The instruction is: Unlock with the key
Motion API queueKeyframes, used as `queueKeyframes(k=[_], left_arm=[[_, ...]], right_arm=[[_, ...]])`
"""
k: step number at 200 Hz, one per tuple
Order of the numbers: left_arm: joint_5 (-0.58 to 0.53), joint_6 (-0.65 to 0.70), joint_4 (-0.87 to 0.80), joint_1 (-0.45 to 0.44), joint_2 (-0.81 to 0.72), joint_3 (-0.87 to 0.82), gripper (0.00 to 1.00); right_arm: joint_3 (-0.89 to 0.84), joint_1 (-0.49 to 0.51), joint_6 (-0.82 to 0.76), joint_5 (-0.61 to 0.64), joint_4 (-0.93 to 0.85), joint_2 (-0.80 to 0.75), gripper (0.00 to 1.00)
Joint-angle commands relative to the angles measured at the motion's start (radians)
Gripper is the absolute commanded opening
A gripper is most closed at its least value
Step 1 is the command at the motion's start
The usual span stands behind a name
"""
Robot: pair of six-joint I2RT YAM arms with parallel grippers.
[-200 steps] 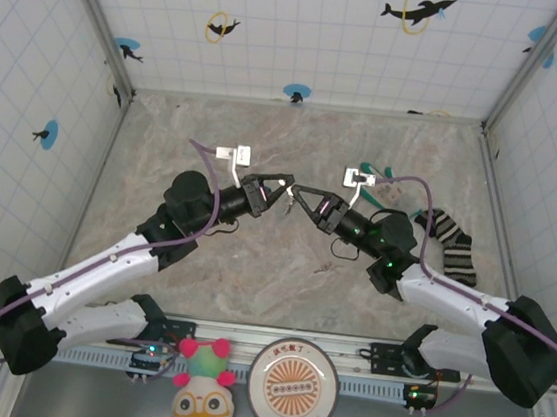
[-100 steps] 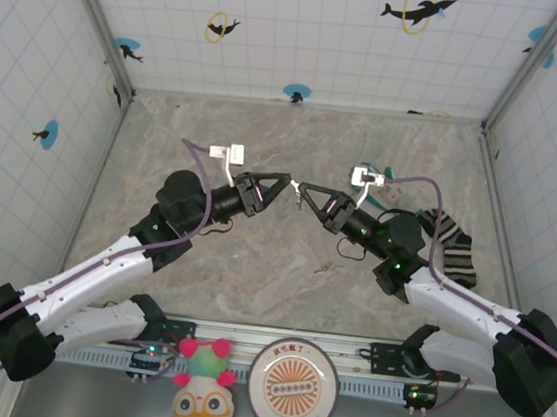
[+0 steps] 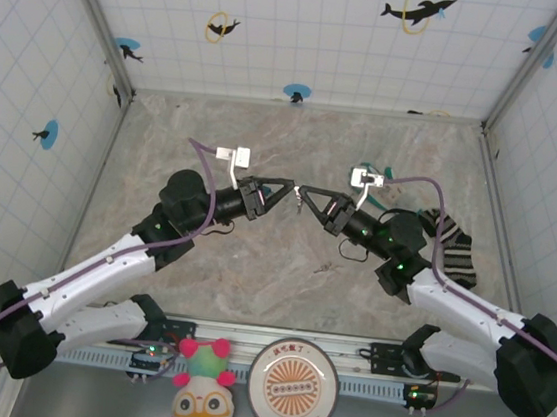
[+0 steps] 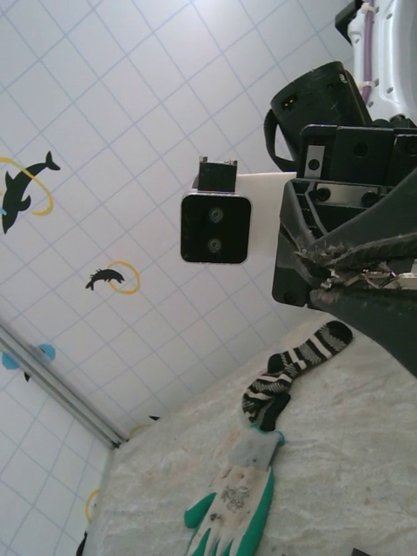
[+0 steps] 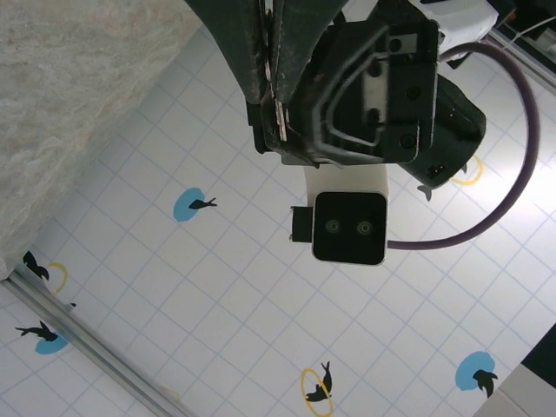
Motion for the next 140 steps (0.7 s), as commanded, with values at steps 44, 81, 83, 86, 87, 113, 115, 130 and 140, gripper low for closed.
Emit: queueKeyframes(k=[44, 81, 83, 86, 87, 113, 115, 130, 140], left_arm=[[0.034, 0.001, 0.047, 0.004, 0.01, 0.011, 0.0], [0.008, -0.018, 0.068, 0.004, 0.007, -0.006, 0.0], [0.008, -0.02, 0.07, 0.004, 0.007, -0.008, 0.0], [0.006, -0.023, 0.074, 0.004, 0.006, -0.01, 0.0], [0.006, -0.024, 0.076, 0.004, 0.006, -0.01, 0.0], [0.003, -0.033, 0.097, 0.003, 0.008, -0.02, 0.0], [0.002, -0.034, 0.097, 0.004, 0.008, -0.022, 0.0], [-0.001, -0.038, 0.105, 0.004, 0.006, -0.027, 0.0], [-0.003, -0.04, 0.106, 0.003, 0.005, -0.027, 0.0]], right_arm=[[0.024, -0.013, -0.02, -0.011, -0.01, -0.021, 0.01], [0.012, -0.022, -0.023, 0.031, -0.043, -0.053, 0.37], [0.011, -0.022, -0.023, 0.033, -0.042, -0.055, 0.38], [0.009, -0.024, -0.023, 0.036, -0.042, -0.058, 0.39], [0.008, -0.025, -0.023, 0.037, -0.042, -0.059, 0.39], [-0.011, -0.012, -0.017, 0.067, -0.018, -0.071, 0.47], [-0.011, -0.011, -0.017, 0.067, -0.018, -0.071, 0.47], [-0.013, 0.003, -0.017, 0.074, -0.012, -0.064, 0.46], [-0.013, 0.009, -0.013, 0.074, 0.0, -0.057, 0.44]])
